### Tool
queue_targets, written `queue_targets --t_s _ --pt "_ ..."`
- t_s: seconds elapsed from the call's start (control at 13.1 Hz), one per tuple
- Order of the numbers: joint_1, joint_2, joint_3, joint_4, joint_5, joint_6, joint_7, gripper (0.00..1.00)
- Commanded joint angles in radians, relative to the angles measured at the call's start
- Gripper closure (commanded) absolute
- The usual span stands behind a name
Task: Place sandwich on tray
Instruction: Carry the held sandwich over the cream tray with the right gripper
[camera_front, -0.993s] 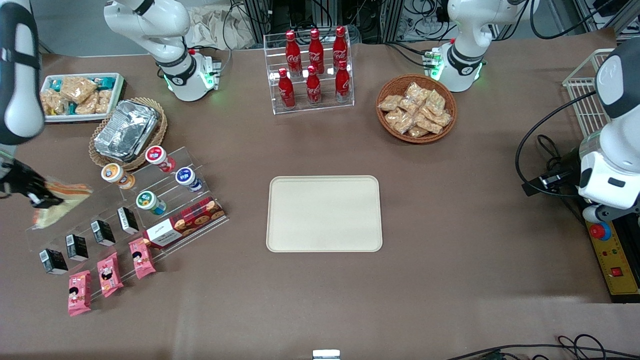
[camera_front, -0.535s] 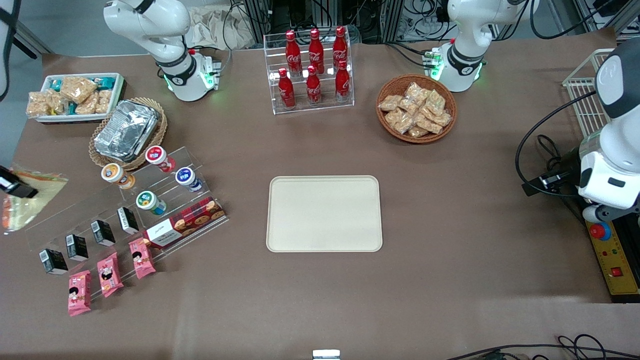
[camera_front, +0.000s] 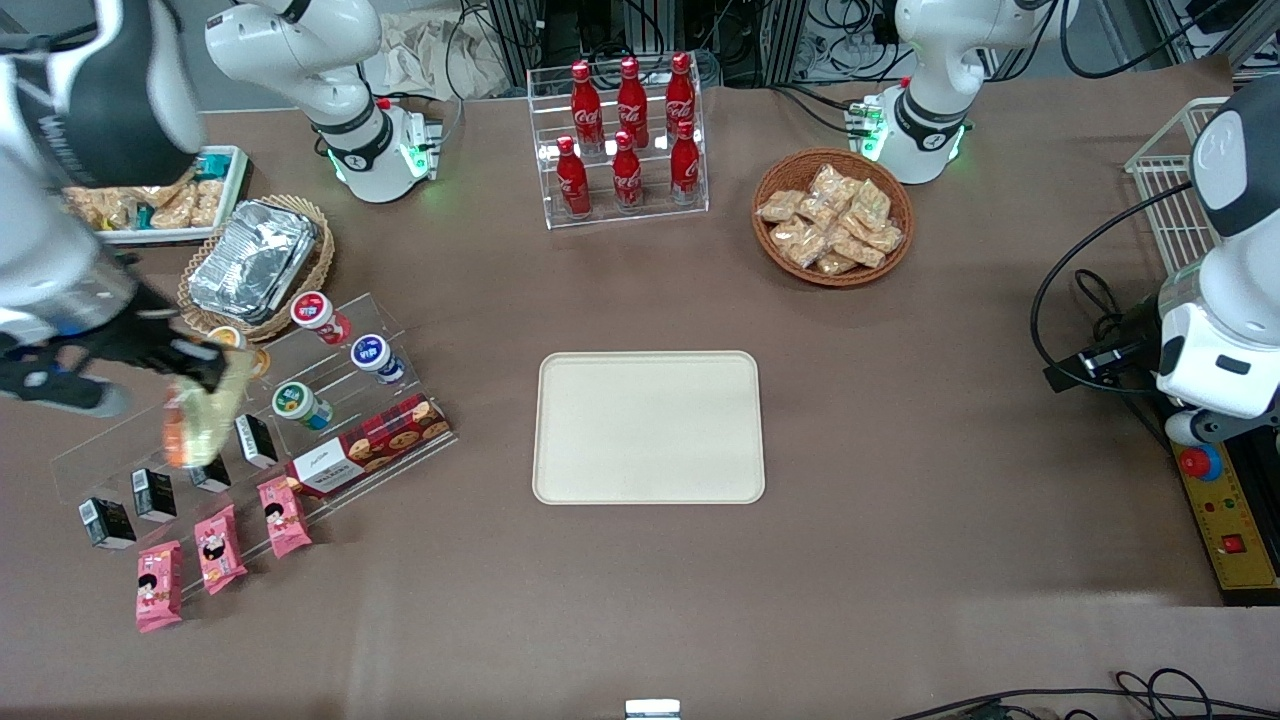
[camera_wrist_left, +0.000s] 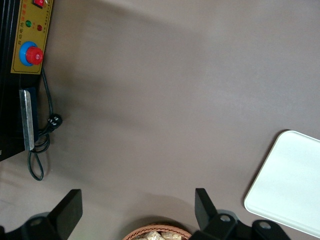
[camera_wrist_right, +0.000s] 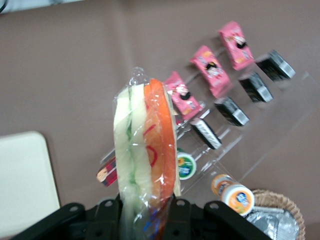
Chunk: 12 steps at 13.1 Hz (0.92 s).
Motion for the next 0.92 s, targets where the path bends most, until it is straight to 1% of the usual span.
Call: queue_targets --t_s 0.0,0.15,0.38,0.69,0.84 --pt "0.14 0.063 -0.003 0.052 -0.076 -0.026 -0.047 0.74" --pt "0.21 0.097 -0.003 0.053 -0.074 -0.015 -0.157 0.75" --pt "0.308 0.177 -0.002 0.099 -0.071 0.039 -0.193 0.76" --pt "0.433 0.287 -0.003 0.101 -0.073 0.226 -0.225 0.76" --pt "0.476 0.35 -0.002 0.102 -0.07 0.325 -0.262 0.75"
